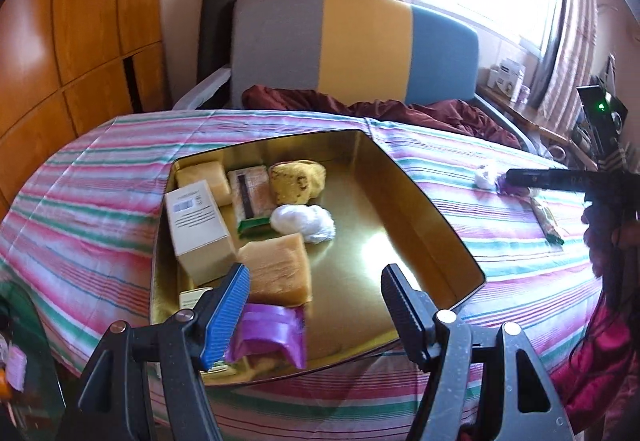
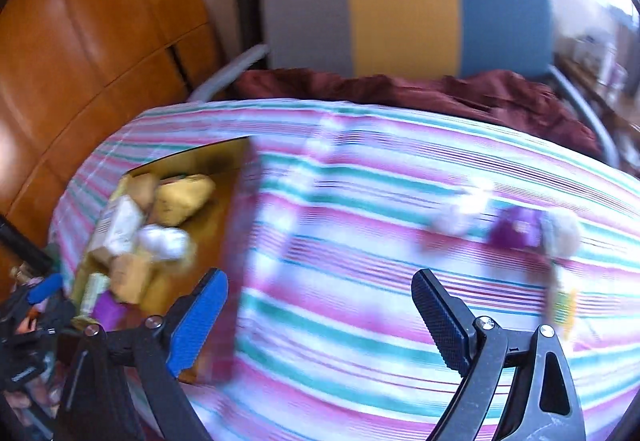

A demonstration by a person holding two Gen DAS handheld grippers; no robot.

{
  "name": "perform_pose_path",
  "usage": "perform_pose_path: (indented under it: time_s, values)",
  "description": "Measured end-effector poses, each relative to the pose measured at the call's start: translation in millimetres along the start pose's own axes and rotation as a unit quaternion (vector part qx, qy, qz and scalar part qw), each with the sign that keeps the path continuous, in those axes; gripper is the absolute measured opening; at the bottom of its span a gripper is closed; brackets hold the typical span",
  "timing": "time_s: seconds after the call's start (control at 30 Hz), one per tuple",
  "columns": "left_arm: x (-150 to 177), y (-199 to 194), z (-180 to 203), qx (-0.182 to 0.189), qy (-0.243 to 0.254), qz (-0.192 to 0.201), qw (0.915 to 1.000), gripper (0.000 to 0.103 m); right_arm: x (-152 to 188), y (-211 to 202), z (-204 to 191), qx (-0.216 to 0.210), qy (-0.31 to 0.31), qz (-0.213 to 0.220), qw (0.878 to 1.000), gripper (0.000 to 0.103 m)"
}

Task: Organize objects
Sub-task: 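Move both tools away from the tray toward the remaining items on the cloth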

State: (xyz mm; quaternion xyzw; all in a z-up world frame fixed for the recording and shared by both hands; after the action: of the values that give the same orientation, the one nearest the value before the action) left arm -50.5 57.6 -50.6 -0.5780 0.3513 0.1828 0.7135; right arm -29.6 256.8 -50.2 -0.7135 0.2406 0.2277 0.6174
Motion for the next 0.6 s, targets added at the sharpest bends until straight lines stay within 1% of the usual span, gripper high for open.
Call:
perform_pose_path:
  time_s: [0.17, 0.23, 0.3, 0.37, 0.4, 0.43, 0.5, 0.6]
  values:
    - [-3.8, 2.7, 22.4, 0.01, 0.028, -0.003, 0.9996, 0.069, 0.8, -10.2, 79.2, 0.076, 0.046, 0.01, 0.996, 0.096]
    - [-5.6, 4.4, 32.5, 0.012, 0.041, -0.004, 0.9991, 0.069, 2.0, -14.2, 115.9, 0.116, 0.072, 0.02, 0.99, 0.097]
    - [-7.7, 5.3, 41.3, 0.01, 0.049, -0.003, 0.9987, 0.069, 9.0, -17.5, 154.1, 0.148, 0.114, 0.03, 0.982, 0.097]
    - [-11.5, 8.9, 50.3, 0.013, 0.053, -0.004, 0.9985, 0.069, 20.8, -18.5, 188.5, 0.168, 0.173, 0.031, 0.97, 0.097]
    - [-12.9, 11.1, 54.7, 0.015, 0.055, -0.005, 0.9983, 0.069, 25.0, -17.2, 201.3, 0.178, 0.199, 0.016, 0.963, 0.097]
    - [-13.8, 13.2, 60.3, 0.018, 0.059, -0.006, 0.9981, 0.069, 26.4, -19.1, 210.1, 0.18, 0.219, 0.016, 0.959, 0.097]
    - [-15.2, 17.3, 74.0, 0.027, 0.069, -0.01, 0.9972, 0.069, 26.5, -24.4, 219.8, 0.182, 0.239, 0.024, 0.954, 0.097]
    - [-18.0, 21.0, 94.5, 0.041, 0.088, -0.008, 0.9952, 0.069, 30.5, -26.7, 228.8, 0.186, 0.253, 0.015, 0.949, 0.098]
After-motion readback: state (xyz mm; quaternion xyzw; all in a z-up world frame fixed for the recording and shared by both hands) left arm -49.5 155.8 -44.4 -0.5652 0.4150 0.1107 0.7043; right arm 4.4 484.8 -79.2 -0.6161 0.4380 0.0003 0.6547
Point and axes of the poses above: each gripper's, at about its wrist camera, not at the fingertips, and y roughly the way its jaws point, z to its right, x to its underside, the point moved 5 cm from there along y, roughly the way its jaws point, and after that the axes turned 2 degrees about -y, right-handed, at the moved point
